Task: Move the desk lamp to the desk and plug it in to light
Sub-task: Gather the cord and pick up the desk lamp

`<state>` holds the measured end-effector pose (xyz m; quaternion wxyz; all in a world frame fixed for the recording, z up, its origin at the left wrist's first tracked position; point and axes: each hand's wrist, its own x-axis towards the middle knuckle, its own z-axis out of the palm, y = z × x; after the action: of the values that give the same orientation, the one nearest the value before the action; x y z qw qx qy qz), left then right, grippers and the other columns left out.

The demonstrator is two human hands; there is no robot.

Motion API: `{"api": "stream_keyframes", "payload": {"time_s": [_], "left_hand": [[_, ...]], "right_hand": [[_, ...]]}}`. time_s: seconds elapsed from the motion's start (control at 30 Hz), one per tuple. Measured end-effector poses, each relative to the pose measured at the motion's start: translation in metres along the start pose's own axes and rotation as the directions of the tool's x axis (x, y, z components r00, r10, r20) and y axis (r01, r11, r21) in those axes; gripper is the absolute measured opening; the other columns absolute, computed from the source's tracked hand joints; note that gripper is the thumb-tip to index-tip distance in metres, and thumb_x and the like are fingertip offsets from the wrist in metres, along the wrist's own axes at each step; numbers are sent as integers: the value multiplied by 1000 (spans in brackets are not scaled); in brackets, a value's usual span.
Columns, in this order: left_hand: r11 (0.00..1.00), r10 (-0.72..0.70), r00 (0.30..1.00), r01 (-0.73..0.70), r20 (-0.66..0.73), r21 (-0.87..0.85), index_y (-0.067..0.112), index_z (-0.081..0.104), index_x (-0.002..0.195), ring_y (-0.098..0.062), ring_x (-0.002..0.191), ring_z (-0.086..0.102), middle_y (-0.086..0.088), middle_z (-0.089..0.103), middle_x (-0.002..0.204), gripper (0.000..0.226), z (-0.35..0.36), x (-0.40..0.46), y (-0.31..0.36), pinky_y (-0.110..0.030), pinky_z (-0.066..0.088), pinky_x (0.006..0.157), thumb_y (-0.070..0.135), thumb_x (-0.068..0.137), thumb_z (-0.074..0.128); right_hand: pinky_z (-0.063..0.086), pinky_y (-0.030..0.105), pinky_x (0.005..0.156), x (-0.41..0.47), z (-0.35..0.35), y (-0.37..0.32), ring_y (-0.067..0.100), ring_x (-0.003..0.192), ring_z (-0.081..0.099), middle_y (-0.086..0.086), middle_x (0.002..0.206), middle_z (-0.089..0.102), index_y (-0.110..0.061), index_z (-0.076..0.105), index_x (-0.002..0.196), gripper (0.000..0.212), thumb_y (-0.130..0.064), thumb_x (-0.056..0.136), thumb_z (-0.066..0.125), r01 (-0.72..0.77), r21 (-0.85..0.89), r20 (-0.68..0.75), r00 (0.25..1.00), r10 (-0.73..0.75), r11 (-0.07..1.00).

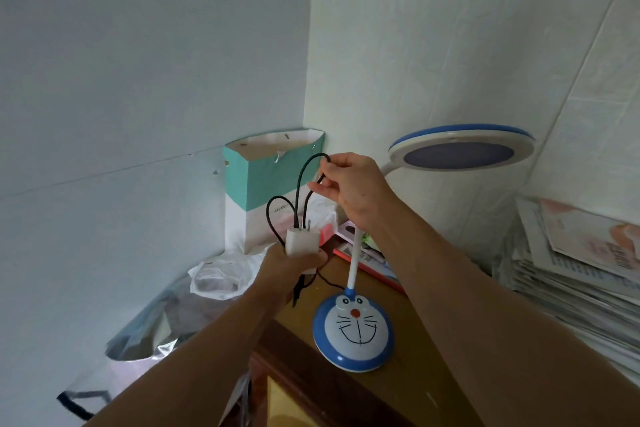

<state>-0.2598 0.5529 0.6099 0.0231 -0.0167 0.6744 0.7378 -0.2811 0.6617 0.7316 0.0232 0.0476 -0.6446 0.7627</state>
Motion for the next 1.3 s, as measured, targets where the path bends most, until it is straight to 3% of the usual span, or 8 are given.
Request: {"api": "stream_keyframes", "payload": {"time_s": [0.2, 0.33, 0.4, 0.6, 0.87, 1.07, 1.17, 1.3], "left_hand": [[1000, 6, 998, -5, -61, 25, -2, 62, 94, -15, 53, 52, -13, 59, 69, 26, -8, 2, -6, -20, 44, 43, 2, 71, 73], [999, 32, 998, -32, -54, -11, 13, 59, 88, -19, 63, 59, -20, 63, 81, 21, -10, 5, -7, -22, 46, 47, 3, 74, 72], [1000, 23, 998, -24, -60, -16, 16, 56, 92, -18, 67, 63, -16, 65, 84, 27, -11, 7, -7, -21, 47, 47, 5, 75, 73], [998, -20, 996, 26, -91, 59, 5, 61, 97, -15, 62, 60, -12, 67, 80, 27, -12, 11, -6, -21, 45, 48, 12, 74, 75], [998, -62, 997, 63, -44, 27, 3, 64, 96, -13, 57, 61, -9, 67, 77, 34, -8, 16, 1, -19, 45, 44, 11, 67, 79], [997, -22, 999, 25, -45, 79, 12, 60, 83, -14, 62, 61, -10, 66, 75, 17, -4, 15, 3, -20, 45, 47, 11, 73, 74], [999, -1, 998, 4, -70, 47, 6, 61, 88, -5, 45, 60, -8, 65, 66, 16, -3, 12, 3, -13, 43, 40, 9, 76, 71], [999, -18, 994, 23, -106, 46, 2, 59, 97, -4, 42, 60, -6, 65, 64, 27, -8, 11, 6, -13, 43, 39, 12, 75, 73]], "right_hand": [[55, 26, 78, -3, -17, 24, 20, 90, 63, 13, 99, 61, 3, 57, 114, 27, 5, 90, 46, 14, -135, 12, 1000, -13, 991], [54, 28, 66, -3, -37, 57, 15, 73, 60, 11, 94, 66, -1, 62, 110, 26, 0, 86, 51, -68, -400, -270, 962, -47, 914], [47, 20, 56, -4, -46, 73, 11, 67, 58, 11, 99, 67, -2, 61, 106, 20, -10, 88, 57, -122, -504, -353, 933, -75, 855], [52, 39, 86, -2, -63, 110, 27, 101, 61, 16, 118, 58, -4, 40, 125, 46, -27, 88, 57, -173, -742, -247, 969, -24, 648], [57, 43, 76, 14, -63, 120, 24, 80, 66, 9, 85, 64, -6, 55, 100, 25, -26, 98, 41, -52, -809, -235, 942, -241, 585], [56, 38, 77, 18, -63, 124, 26, 88, 66, 14, 97, 66, -2, 52, 112, 26, -21, 98, 43, -7, -834, -189, 943, -274, 552], [55, 33, 76, 16, -59, 124, 26, 90, 66, 15, 101, 66, -1, 52, 113, 26, -21, 97, 43, -23, -865, -180, 946, -268, 502], [55, 29, 78, 10, -52, 121, 23, 95, 66, 11, 104, 65, -5, 52, 114, 24, -20, 97, 45, -56, -864, -211, 943, -258, 500]]}}
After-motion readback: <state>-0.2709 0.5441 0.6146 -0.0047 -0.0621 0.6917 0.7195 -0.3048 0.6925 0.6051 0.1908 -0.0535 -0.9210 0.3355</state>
